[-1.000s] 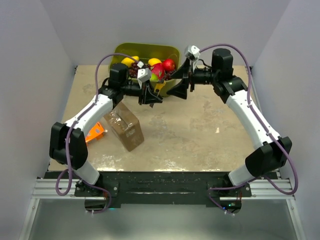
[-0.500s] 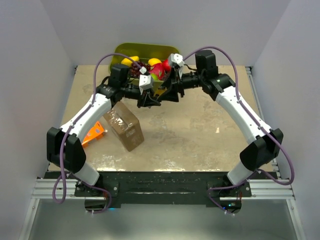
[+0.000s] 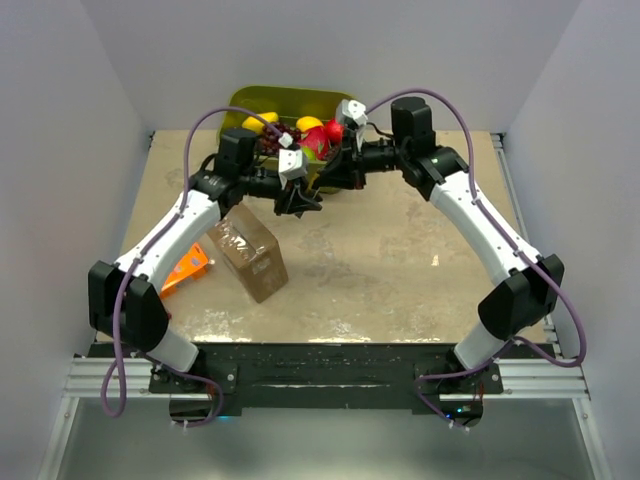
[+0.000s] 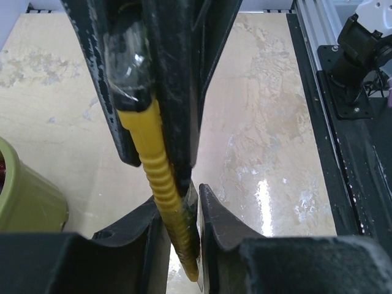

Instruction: Unpack the express box

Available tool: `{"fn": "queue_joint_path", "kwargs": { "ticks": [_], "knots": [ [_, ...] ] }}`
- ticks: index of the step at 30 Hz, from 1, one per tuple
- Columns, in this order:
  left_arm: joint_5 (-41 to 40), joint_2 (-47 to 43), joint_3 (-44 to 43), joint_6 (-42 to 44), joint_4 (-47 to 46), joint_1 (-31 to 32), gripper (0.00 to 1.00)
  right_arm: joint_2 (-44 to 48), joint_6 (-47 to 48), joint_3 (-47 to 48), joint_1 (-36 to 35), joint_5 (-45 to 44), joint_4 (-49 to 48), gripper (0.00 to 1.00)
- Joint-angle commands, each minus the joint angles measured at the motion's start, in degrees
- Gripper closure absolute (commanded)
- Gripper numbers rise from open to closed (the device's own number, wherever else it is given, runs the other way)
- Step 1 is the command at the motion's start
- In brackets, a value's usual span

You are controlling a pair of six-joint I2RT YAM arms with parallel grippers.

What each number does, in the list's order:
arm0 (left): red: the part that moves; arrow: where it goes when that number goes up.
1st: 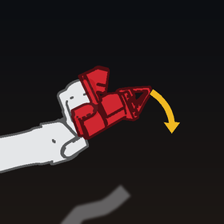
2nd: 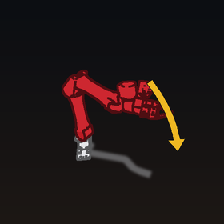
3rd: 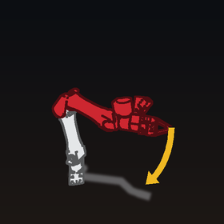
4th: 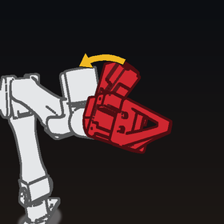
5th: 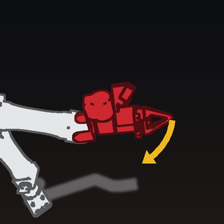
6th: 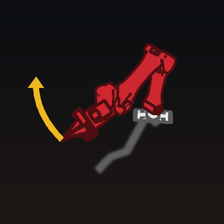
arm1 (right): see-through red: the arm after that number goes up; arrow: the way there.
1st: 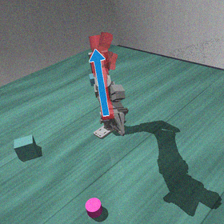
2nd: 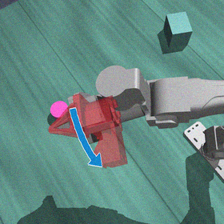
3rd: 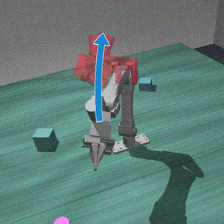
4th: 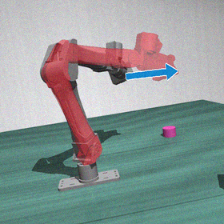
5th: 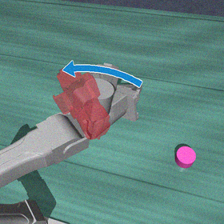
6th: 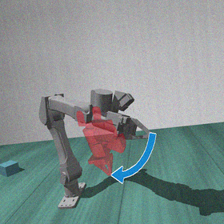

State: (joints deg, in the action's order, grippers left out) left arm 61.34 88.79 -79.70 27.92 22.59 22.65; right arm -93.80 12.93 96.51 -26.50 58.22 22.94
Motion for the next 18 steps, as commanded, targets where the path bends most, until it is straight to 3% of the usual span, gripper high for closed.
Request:
{"fn": "queue_joint_path", "kwargs": {
  "ticks": [1, 8, 12, 14, 15, 16, 18],
  "knots": [
    [0.18, -2.75, 1.74, -3.58, -4.48, 0.28, 0.74, 2.22, -4.49, 0.88, 1.98, 2.08, -4.13, 1.0],
    [1.5, -2.66, 2.27, -7.79, -6.94, -0.24, 0.77, 3.01, -5.28, -0.71, 2.68, 2.78, -4.66, 1.0],
    [4.48, -1.96, 2.44, -11.74, -9.75, -0.94, 1.0, 3.45, -4.93, -1.32, 3.03, 2.6, -4.13, 1.0],
    [4.93, -1.7, 2.71, -13.24, -10.63, -1.38, 1.0, 3.54, -4.84, -1.5, 3.73, 3.74, -3.52, 0.99],
    [5.02, -1.52, 2.8, -13.16, -10.72, -1.39, 1.0, 3.45, -4.67, -1.33, 3.82, 6.27, -2.73, 0.89],
    [4.67, -1.52, 2.8, -12.55, -10.55, -1.39, 1.0, 2.84, -2.06, 0.24, 4.0, 7.17, -0.72, 0.66],
    [3.53, -1.34, 2.01, -9.83, -8.89, -1.3, 1.0, 2.13, 2.51, 1.66, 3.91, 7.96, 5.96, 0.5]
  ]
}}
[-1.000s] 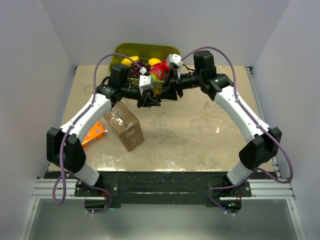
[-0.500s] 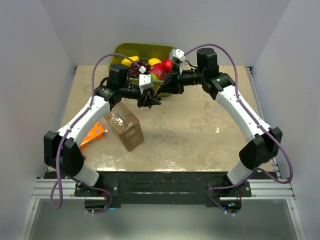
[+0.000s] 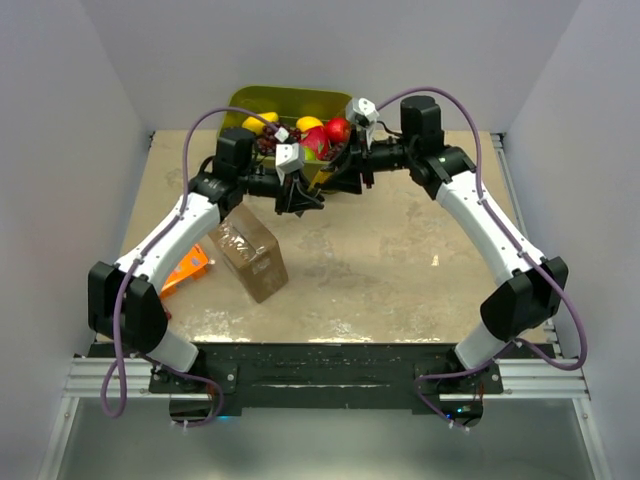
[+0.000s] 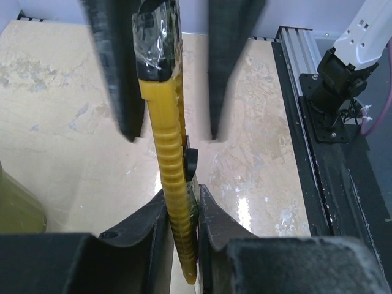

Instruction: Unpack the express box

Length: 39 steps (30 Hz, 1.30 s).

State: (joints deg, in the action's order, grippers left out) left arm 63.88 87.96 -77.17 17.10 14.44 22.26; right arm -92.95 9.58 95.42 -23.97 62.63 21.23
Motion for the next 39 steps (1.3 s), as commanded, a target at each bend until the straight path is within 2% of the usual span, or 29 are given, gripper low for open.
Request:
{"fn": "queue_joint_path", "kwargs": {
  "ticks": [1, 4, 13, 16, 17, 21, 22, 23, 26, 31, 39],
  "knots": [
    [0.73, -0.25, -0.88, 1.87, -0.03, -0.82, 1.0, 1.36, 6.32, 2.67, 1.29, 3.64, 8.38, 0.42],
    [0.28, 0.72, -2.11, 2.67, 0.59, -0.73, 1.0, 1.28, 7.38, 1.88, 1.03, 3.11, 7.34, 0.38],
    [-0.07, 2.48, -4.75, 3.55, 1.56, 0.41, 1.0, -3.03, 5.18, 3.9, -2.31, 3.55, 4.69, 0.4],
    [-0.16, 2.48, -5.19, 4.08, 2.09, 0.5, 1.0, -3.73, 4.74, 3.72, -2.4, 2.32, 3.65, 0.53],
    [-0.33, 2.39, -5.19, 4.51, 2.43, 0.5, 1.0, -3.91, 3.61, 3.64, -2.4, 2.41, 2.94, 0.68],
    [-2.26, 2.21, -4.66, 5.84, 3.67, 0.5, 1.0, -3.91, -0.26, 3.72, -2.31, 2.85, -1.01, 1.0],
    [-2.87, 2.04, -4.49, 5.84, 3.76, 0.5, 0.95, -3.65, -0.35, 4.16, -2.14, 2.41, -1.19, 1.0],
    [-4.53, 1.6, -4.05, 5.75, 3.93, 0.5, 0.82, -3.47, -0.27, 4.51, -2.05, 1.71, -1.19, 1.0],
    [-6.65, 0.63, -2.65, 5.31, 3.76, 0.42, 0.7, -2.86, -2.1, 5.13, -0.73, 1.35, -2.51, 1.0],
    [-6.57, -0.51, -0.88, 3.03, 2.44, -0.02, 0.67, -2.77, -6.24, 4.78, 1.81, 3.8, -5.49, 1.0],
    [-3.85, -0.51, -1.32, -1.45, -1.42, -0.82, 0.67, -2.41, -3.87, 4.08, 2.35, 4.08, -2.6, 1.0]
  ]
}}
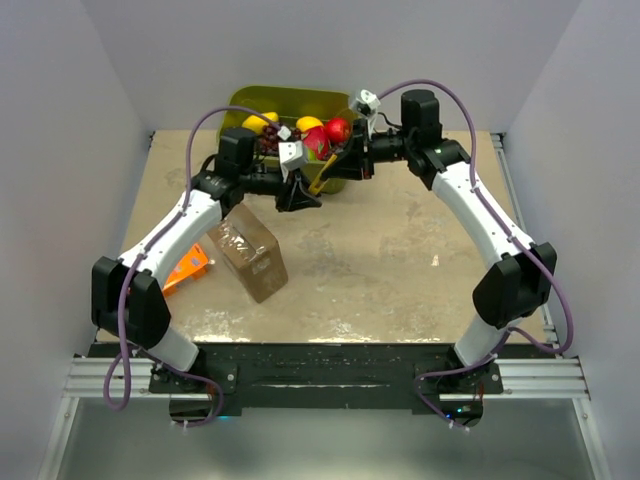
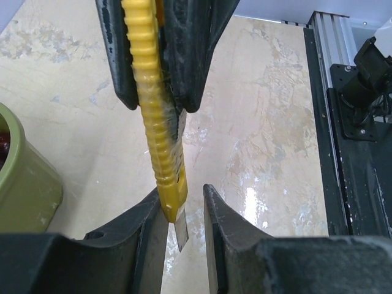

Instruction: Unpack the express box

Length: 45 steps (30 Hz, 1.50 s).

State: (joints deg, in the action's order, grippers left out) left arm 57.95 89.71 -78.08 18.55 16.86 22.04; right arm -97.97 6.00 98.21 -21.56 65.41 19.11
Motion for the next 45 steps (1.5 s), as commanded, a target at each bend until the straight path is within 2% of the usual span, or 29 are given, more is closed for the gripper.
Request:
{"fn": "queue_joint_path", "kwargs": {
  "ticks": [1, 3, 6, 7, 9, 10, 12, 13, 14, 16, 19, 24, 29, 33, 39, 45],
  "knots": [
    [2.51, -2.09, -0.49, -4.03, -4.2, -0.6, 0.67, 2.7, -0.55, 1.1, 0.03, 1.3, -1.0, 1.0],
    [3.65, -1.82, -0.58, -5.09, -5.52, -0.6, 0.67, 2.87, -0.73, 0.67, 0.03, 1.39, -1.1, 1.0],
    [5.76, -1.38, -0.58, -6.59, -7.28, -0.6, 0.74, 2.96, -0.46, 0.31, 0.03, 1.39, -0.83, 1.0],
    [6.29, -1.12, -0.49, -7.11, -7.63, -0.6, 0.83, 3.05, -0.46, 0.14, 0.03, 1.3, -0.83, 1.0],
    [7.87, -0.86, -0.4, -7.73, -8.95, -0.6, 0.95, 3.05, -0.2, -0.04, 0.03, 1.3, -0.66, 1.0],
    [8.14, -0.77, -0.32, -8.43, -9.56, -0.6, 1.0, 3.14, 0.15, 0.13, 0.03, 1.3, 0.47, 0.93],
    [8.23, -0.68, -0.31, -8.7, -9.66, -0.6, 1.0, 3.14, 2.78, 1.27, 0.03, 1.74, 2.67, 0.65],
    [8.14, -0.59, -0.49, -8.09, -8.87, -0.6, 1.0, 3.05, 4.88, 2.15, 0.03, 1.31, 7.21, 0.39],
    [7.88, -0.59, -0.75, -7.04, -7.99, -0.51, 1.0, 3.05, 9.34, 3.11, -0.06, 0.52, 9.95, 0.3],
    [7.61, -0.33, -1.36, -4.06, -5.45, -0.51, 1.0, 2.7, 13.92, 5.49, -0.5, -1.32, 16.61, 0.19],
    [7.17, -0.07, -2.24, -1.76, -3.42, -0.51, 1.0, 0.95, 25.52, 9.79, -1.03, -2.12, 26.57, 0.23],
    [6.56, 0.11, -2.51, -0.88, -2.36, -0.16, 1.0, -2.31, 26.34, 14.11, -1.99, -0.81, 30.8, 0.3],
    [5.94, -0.5, -1.81, -1.58, -2.63, 0.11, 1.0, -3.54, 32.4, 16.39, -5.06, -4.49, 34.93, 0.38],
    [5.94, -0.42, -1.81, -1.23, -2.36, 0.1, 1.0, -4.85, 32.94, 17.54, -5.6, -5.11, 36.69, 0.48],
    [6.38, 0.2, -2.25, -1.49, -2.98, 0.19, 1.0, -5.12, 31.62, 17.45, -5.77, -5.29, 35.56, 0.56],
    [6.47, 0.55, -2.25, -1.85, -3.42, 0.19, 1.0, -5.39, 29.6, 17.1, -5.77, -4.24, 33.45, 0.77]
  ]
}}
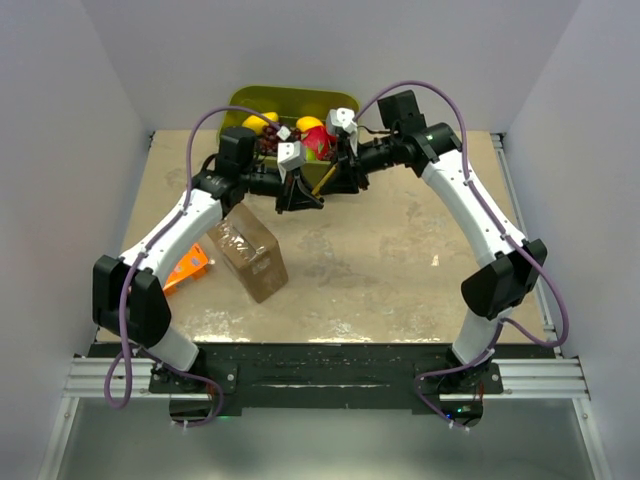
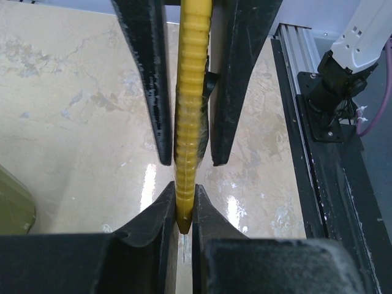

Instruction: Unpack the express box

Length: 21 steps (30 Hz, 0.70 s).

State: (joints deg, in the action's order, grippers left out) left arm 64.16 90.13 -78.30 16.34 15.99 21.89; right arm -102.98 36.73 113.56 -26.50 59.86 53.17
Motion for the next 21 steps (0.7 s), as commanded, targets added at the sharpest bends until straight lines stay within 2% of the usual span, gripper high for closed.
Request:
{"fn": "queue_joint_path", "kwargs": {
  "ticks": [1, 4, 5, 6, 7, 8, 9, 10, 11, 12, 13, 14, 16, 20, 21],
  "knots": [
    [0.18, 0.22, -1.94, 0.36, -2.54, 0.35, 1.0, -0.47, -1.48, 1.75, -0.83, 2.19, -0.7, 0.84],
    [-0.78, 0.4, -1.77, 0.45, -2.19, 0.35, 1.0, -0.64, -2.01, 2.11, -0.83, 2.9, -1.31, 0.99],
    [-1.66, 0.4, -1.68, 0.45, -2.36, 0.35, 1.0, -0.3, -2.88, 2.02, -0.75, 2.29, -2.01, 1.0],
    [-3.06, 0.4, -1.68, 0.1, -2.71, 0.35, 0.82, -0.03, -3.68, 1.93, -0.66, 1.76, -3.41, 1.0],
    [-6.64, 0.23, -1.85, 0.27, -2.72, 0.35, 0.73, 0.32, -5.86, 1.67, -0.48, 0.63, -4.38, 1.0],
    [-8.77, -0.04, -2.29, 0.8, -2.37, 0.26, 0.67, 1.02, -9.01, 0.27, -0.05, -5.22, -6.13, 1.0],
    [-11.05, -0.3, -4.03, 2.98, -0.8, 0.26, 0.57, 2.68, -14.7, -1.39, 0.31, -8.76, -14.15, 1.0],
    [-15.86, -0.48, -5.09, 4.22, 0.09, -0.09, 0.54, 3.83, -23.89, -3.06, 1.27, -10.88, -17.1, 1.0],
    [-18.52, -0.74, -6.24, 5.36, 0.7, -0.44, 0.52, 4.97, -29.21, -7.17, 3.28, -13.08, -20.79, 1.0],
    [-20.98, -1.26, -8.34, 6.15, 0.97, -1.75, 0.49, 7.77, -34.48, -9.21, 3.91, -22.58, -27.87, 1.0],
    [-25.71, -1.53, -9.23, 5.9, 0.71, -2.81, 0.48, 9.19, -39.06, -11.23, 4.61, -23.81, -30.81, 1.0],
    [-27.75, -1.97, -10.8, 5.12, 0.36, -4.04, 0.45, 10.24, -39.63, -14.82, 4.96, -25.21, -34.67, 1.0],
    [-32.75, -2.15, -12.83, 4.84, 1.14, -8.25, 0.43, 11.83, -38.32, -16.26, 4.88, -27.6, -34.97, 1.0],
    [-36.73, -1.88, -18.19, 5.12, 8.78, -16.42, 0.4, 11.22, -35.34, -16.78, 3.83, -27.42, -29.79, 1.0],
    [-38.13, -2.06, -18.03, 3.89, 11.23, -20.27, 0.4, 11.74, -33.93, -17.49, 3.39, -28.55, -29.96, 1.0]
  ]
}}
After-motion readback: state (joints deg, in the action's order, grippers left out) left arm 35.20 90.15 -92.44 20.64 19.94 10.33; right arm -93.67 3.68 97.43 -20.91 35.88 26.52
